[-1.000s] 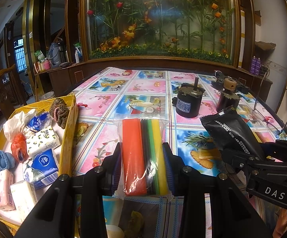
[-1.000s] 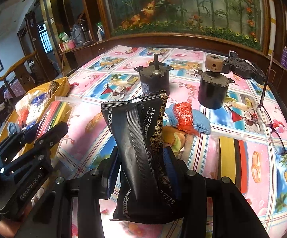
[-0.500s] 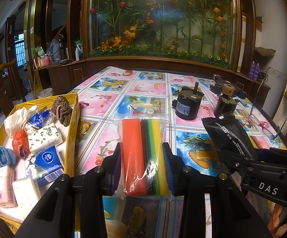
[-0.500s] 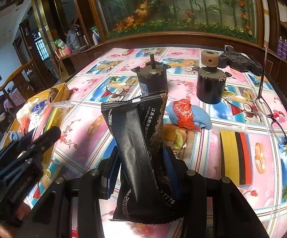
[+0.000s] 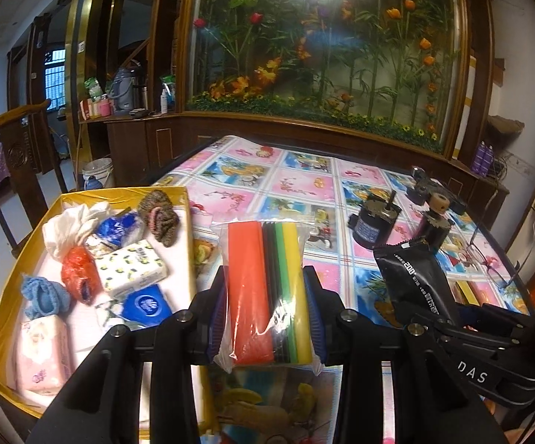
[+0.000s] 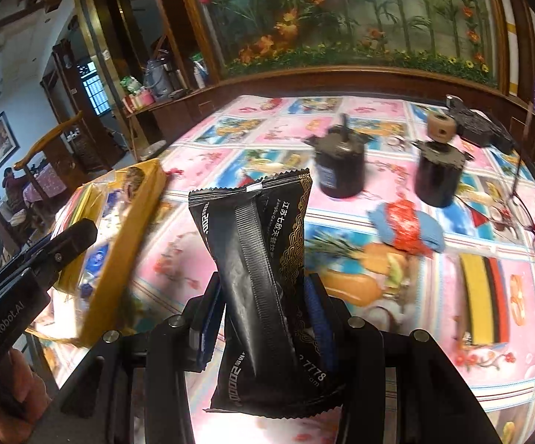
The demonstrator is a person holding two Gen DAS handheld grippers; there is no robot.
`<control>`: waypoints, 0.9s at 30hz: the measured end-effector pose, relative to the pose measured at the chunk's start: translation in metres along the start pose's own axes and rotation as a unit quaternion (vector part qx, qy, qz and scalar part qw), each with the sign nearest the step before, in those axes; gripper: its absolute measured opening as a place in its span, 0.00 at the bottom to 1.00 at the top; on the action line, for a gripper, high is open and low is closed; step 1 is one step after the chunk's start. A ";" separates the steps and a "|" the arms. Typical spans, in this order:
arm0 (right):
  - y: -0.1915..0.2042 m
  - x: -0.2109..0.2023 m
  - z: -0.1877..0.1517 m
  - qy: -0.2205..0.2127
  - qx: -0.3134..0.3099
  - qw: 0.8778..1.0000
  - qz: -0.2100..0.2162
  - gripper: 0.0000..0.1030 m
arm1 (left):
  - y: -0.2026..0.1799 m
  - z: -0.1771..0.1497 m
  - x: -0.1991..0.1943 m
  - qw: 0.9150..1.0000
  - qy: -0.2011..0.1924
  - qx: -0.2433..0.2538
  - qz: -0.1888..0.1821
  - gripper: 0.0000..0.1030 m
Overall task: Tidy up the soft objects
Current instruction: 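Lift the sponge pack with the left tool while the right tool lifts the black pouch, then lower the sponge pack into the tray with the left tool while the right tool drops the black pouch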
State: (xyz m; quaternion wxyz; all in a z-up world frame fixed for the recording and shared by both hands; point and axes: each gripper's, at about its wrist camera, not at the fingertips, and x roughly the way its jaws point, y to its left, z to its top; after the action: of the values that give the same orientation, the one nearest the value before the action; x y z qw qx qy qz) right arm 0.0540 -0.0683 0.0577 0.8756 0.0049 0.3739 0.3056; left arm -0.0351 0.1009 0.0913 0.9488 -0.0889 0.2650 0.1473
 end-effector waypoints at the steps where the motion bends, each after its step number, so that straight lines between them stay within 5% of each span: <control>1: 0.006 0.001 0.001 -0.001 -0.003 1.000 0.005 0.46 | 0.005 0.001 -0.002 1.000 -0.001 -0.004 0.003 0.36; 14: 0.102 0.021 0.013 -0.007 -0.072 0.996 0.060 0.46 | 0.082 0.008 -0.019 0.996 -0.010 -0.069 0.047 0.36; 27: 0.158 0.033 0.021 -0.005 -0.109 0.990 0.088 0.47 | 0.160 -0.006 -0.019 0.987 0.014 -0.129 0.091 0.36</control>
State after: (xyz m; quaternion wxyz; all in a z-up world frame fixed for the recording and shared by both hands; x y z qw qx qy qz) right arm 0.0018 0.0822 0.0889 0.8425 -0.0559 0.3320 0.4205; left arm -0.1063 0.2456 0.0816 0.9081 -0.1884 0.2636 0.2652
